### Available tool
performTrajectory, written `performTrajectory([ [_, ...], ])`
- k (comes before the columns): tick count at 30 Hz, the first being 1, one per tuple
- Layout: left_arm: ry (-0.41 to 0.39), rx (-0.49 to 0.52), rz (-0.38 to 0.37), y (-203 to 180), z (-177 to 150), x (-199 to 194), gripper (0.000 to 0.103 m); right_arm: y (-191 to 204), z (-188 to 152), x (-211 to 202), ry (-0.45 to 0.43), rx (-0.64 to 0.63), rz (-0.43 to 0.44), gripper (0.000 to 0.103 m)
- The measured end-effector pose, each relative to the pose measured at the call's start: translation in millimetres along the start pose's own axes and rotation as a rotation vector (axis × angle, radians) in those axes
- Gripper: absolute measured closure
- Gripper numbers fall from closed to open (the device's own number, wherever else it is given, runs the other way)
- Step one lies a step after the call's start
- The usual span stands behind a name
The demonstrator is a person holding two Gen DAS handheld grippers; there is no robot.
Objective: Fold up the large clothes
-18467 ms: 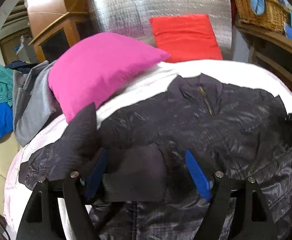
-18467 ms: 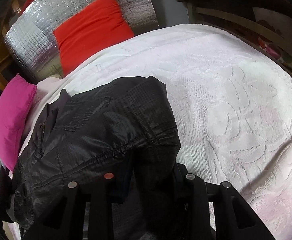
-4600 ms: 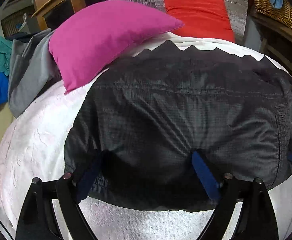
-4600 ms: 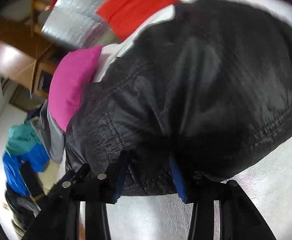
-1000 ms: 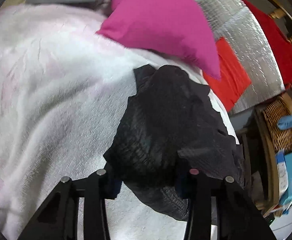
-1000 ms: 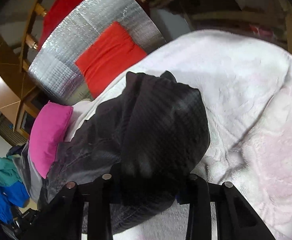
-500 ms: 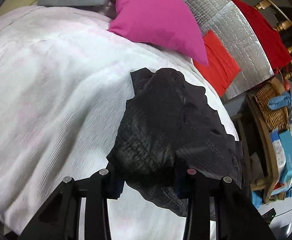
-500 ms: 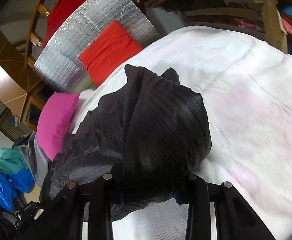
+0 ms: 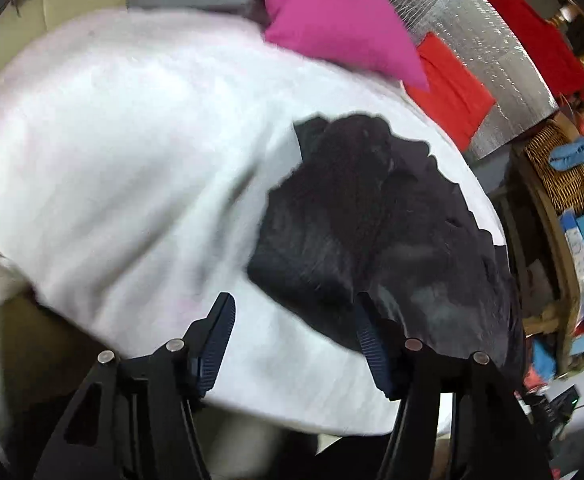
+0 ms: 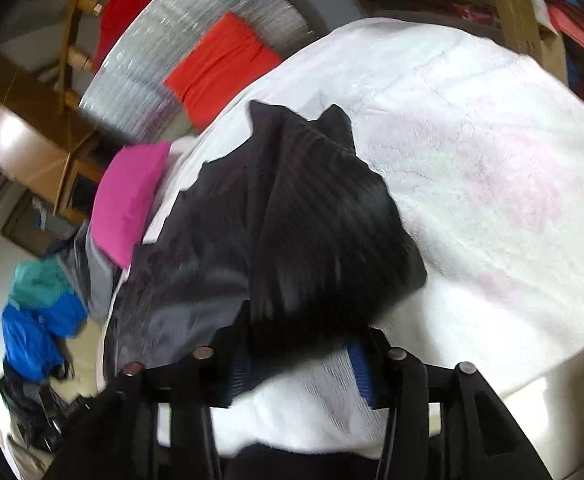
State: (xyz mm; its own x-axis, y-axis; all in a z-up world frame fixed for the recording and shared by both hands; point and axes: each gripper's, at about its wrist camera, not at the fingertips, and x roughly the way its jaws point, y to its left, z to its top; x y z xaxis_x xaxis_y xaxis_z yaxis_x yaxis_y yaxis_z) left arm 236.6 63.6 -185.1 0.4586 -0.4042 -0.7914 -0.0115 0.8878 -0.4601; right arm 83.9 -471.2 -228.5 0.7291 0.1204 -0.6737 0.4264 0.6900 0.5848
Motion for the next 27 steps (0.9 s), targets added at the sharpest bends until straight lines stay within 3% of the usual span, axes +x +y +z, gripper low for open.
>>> performTrajectory([
  [2, -0.066, 0.034, 0.016, -5.0, 5.4, -26.5, 0.033, 2.2, -0.3, -20.0, 0.015, -0.054, 0.025, 0.054],
  [4, -0.136, 0.071, 0.030, -14.2, 20.6, -48.1, 0.023, 10.0, 5.6, -40.3, 0.002, -0.120, 0.056, 0.047],
  [6, -0.177, 0.123, 0.048, -29.0, 37.2, -53.9, 0.019, 18.7, 17.7, -50.7, -0.041, -0.140, 0.061, 0.032],
  [8, -0.195, 0.188, 0.083, -51.8, 59.3, -43.2, 0.015, 30.4, 36.1, -54.0, -0.088, -0.158, 0.063, 0.032],
  [12, -0.108, 0.252, 0.125, -91.1, 97.9, 18.7, 0.015, 46.7, 77.1, -31.4, -0.092, -0.186, 0.007, 0.032],
  [18, 0.071, 0.140, 0.093, -90.8, 128.1, 105.3, 0.015, 72.3, 141.9, 52.1, -0.049, -0.255, -0.174, 0.031],
  [22, 0.079, 0.103, 0.063, -89.8, 139.8, 127.7, 0.015, 76.9, 175.0, 101.3, 0.007, -0.295, -0.234, 0.026],
  [25, 0.102, 0.130, 0.024, -99.8, 142.0, 139.3, 0.015, 78.7, 191.9, 141.8, 0.068, -0.329, -0.289, 0.025],
  [27, 0.104, 0.170, 0.037, -110.0, 145.4, 148.7, 0.015, 78.3, 191.8, 158.3, 0.097, -0.344, -0.297, 0.025],
])
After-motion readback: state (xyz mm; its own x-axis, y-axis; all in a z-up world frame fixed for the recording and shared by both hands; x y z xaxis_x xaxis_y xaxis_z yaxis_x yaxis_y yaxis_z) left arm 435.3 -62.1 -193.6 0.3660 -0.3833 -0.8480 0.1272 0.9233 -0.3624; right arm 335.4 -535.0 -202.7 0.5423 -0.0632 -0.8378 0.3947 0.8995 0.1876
